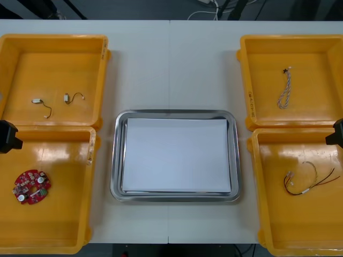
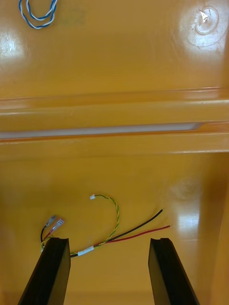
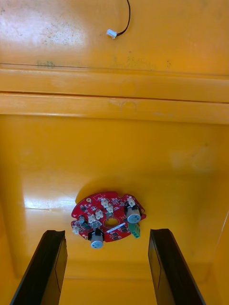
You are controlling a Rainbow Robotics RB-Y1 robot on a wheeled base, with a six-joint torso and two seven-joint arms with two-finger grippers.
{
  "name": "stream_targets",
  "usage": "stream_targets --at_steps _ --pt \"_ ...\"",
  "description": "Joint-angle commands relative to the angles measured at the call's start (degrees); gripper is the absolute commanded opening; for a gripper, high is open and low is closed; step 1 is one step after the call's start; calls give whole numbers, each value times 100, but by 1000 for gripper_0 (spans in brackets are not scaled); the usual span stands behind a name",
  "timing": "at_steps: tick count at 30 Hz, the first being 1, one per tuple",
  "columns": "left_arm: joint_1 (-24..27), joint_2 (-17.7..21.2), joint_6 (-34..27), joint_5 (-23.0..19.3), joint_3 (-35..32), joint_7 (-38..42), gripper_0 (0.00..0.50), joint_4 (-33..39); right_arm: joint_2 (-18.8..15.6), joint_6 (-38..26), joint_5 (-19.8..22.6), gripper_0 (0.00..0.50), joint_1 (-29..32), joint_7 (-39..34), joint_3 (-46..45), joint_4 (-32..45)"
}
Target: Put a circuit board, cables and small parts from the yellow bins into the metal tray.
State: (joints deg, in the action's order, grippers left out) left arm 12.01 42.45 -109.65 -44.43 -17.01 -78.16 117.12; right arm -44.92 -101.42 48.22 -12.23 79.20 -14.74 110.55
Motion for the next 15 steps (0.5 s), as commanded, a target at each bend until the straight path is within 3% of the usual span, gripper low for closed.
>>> stream_targets --at_steps 1,15 --pt "-128 -70 -35 -40 -171 -656 500 188 45 -10 -14 475 54 87 24 160" --pt "-128 -70 -35 -40 -171 -656 500 188 45 -10 -14 477 54 87 24 160"
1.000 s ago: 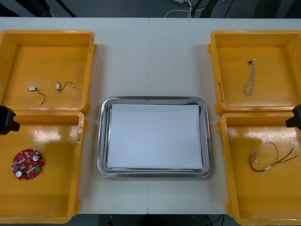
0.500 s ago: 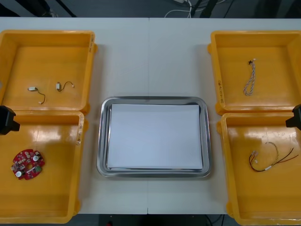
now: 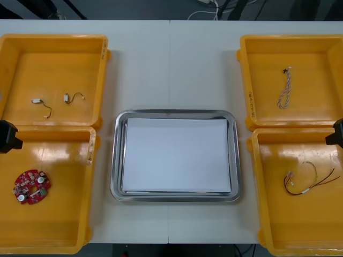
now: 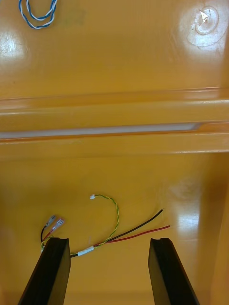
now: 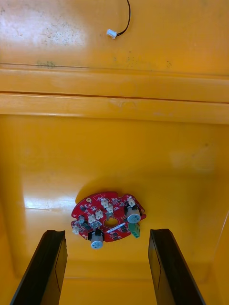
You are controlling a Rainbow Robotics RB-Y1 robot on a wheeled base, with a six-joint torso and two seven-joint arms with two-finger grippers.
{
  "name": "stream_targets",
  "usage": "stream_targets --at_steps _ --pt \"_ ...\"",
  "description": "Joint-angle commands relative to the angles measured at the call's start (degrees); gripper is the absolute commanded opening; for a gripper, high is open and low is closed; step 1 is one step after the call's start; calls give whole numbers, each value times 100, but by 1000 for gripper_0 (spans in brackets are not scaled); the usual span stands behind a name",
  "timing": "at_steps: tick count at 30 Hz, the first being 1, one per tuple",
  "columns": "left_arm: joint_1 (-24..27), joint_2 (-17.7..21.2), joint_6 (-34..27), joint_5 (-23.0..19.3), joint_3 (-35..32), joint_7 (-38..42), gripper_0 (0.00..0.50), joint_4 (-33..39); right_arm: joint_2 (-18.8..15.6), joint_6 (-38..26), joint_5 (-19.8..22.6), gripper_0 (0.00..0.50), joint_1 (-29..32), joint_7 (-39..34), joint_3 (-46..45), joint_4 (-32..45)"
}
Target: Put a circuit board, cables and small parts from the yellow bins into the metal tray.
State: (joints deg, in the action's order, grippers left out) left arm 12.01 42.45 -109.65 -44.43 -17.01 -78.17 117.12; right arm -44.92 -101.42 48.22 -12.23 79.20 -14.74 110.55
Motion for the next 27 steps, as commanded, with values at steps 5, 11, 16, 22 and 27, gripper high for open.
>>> stream_targets --at_steps 5,11,16,22,27 --pt "-128 -70 -35 -40 -171 -656 500 188 45 -10 -14 477 54 87 24 160" --pt "-128 -70 -35 -40 -171 -656 500 188 45 -10 -14 478 54 87 24 160" --pt "-128 -70 -35 -40 -171 -656 500 188 45 -10 -14 478 54 87 24 160" --pt "-128 -70 -35 -40 -171 -656 500 188 45 -10 -14 477 54 87 24 160" --pt "-128 -70 -35 -40 -171 -656 500 188 45 -10 -14 477 54 87 24 160"
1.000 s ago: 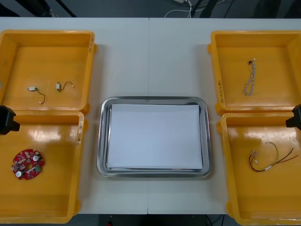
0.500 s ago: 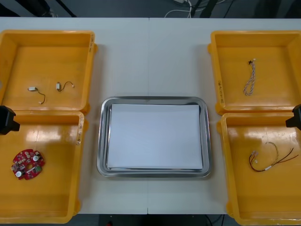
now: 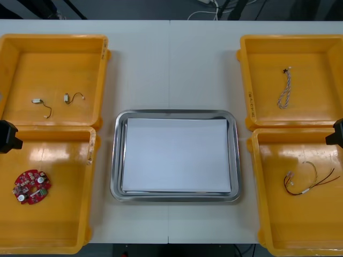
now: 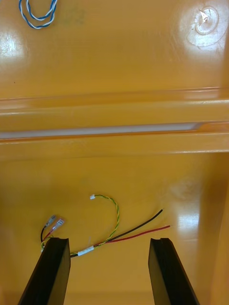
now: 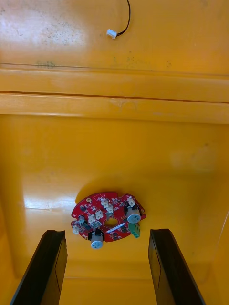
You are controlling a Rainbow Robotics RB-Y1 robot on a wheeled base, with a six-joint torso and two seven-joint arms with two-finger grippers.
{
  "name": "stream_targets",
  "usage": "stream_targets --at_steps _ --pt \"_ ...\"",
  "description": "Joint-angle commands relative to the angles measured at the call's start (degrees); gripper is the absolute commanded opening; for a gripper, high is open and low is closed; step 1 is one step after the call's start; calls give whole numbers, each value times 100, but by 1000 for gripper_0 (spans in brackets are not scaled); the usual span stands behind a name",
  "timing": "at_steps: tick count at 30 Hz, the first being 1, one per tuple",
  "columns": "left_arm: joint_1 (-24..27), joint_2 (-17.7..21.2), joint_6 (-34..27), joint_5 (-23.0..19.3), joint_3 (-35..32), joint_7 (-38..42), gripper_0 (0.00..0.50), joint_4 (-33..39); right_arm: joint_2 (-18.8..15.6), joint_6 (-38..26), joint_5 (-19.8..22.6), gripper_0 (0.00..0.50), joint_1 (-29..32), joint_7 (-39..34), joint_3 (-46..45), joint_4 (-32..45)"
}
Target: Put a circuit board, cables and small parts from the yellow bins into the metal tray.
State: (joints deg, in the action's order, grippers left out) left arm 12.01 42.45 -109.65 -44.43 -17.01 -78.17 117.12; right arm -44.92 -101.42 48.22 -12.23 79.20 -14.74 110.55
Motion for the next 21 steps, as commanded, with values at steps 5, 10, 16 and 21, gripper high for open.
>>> stream_targets --at_steps 5,10,16,21 --pt "-128 -70 -35 -40 -171 -656 500 188 45 -10 -14 477 54 87 24 160" --pt "-128 -70 -35 -40 -171 -656 500 188 45 -10 -14 476 54 87 24 160" --pt "-128 -70 -35 -40 -171 -656 500 188 45 -10 -14 475 54 87 24 160" --pt "-128 -70 -35 -40 -171 -656 500 188 45 -10 -14 475 54 87 24 160"
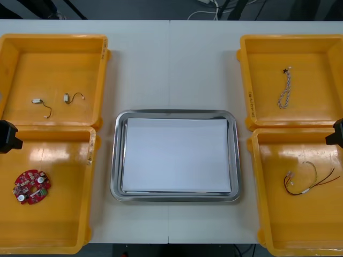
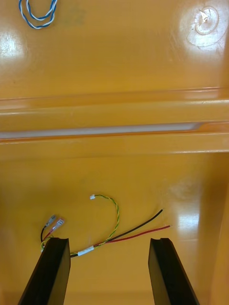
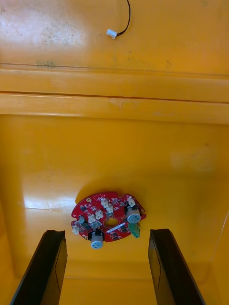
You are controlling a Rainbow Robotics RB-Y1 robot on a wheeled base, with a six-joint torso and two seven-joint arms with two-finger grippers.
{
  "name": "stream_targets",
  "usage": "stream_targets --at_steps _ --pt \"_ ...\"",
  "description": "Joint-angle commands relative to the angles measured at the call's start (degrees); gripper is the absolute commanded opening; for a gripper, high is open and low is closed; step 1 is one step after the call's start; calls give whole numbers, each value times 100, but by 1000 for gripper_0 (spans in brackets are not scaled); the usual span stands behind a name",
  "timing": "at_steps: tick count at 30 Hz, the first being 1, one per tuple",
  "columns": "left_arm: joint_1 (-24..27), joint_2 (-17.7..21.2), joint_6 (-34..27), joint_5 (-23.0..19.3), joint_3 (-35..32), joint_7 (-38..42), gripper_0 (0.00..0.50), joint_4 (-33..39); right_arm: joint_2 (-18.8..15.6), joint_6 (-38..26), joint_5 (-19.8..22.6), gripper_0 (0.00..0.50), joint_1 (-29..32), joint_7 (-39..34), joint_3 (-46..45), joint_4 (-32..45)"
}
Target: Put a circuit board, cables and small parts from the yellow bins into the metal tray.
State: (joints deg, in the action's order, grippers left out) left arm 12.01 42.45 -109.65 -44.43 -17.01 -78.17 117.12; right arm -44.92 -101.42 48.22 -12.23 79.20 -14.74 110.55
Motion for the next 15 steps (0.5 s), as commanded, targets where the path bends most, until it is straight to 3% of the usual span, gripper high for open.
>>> stream_targets --at_steps 1,15 --pt "-128 -70 -35 -40 -171 -656 500 188 45 -10 -14 477 54 87 24 160" --pt "-128 -70 -35 -40 -171 -656 500 188 45 -10 -14 475 54 87 24 160"
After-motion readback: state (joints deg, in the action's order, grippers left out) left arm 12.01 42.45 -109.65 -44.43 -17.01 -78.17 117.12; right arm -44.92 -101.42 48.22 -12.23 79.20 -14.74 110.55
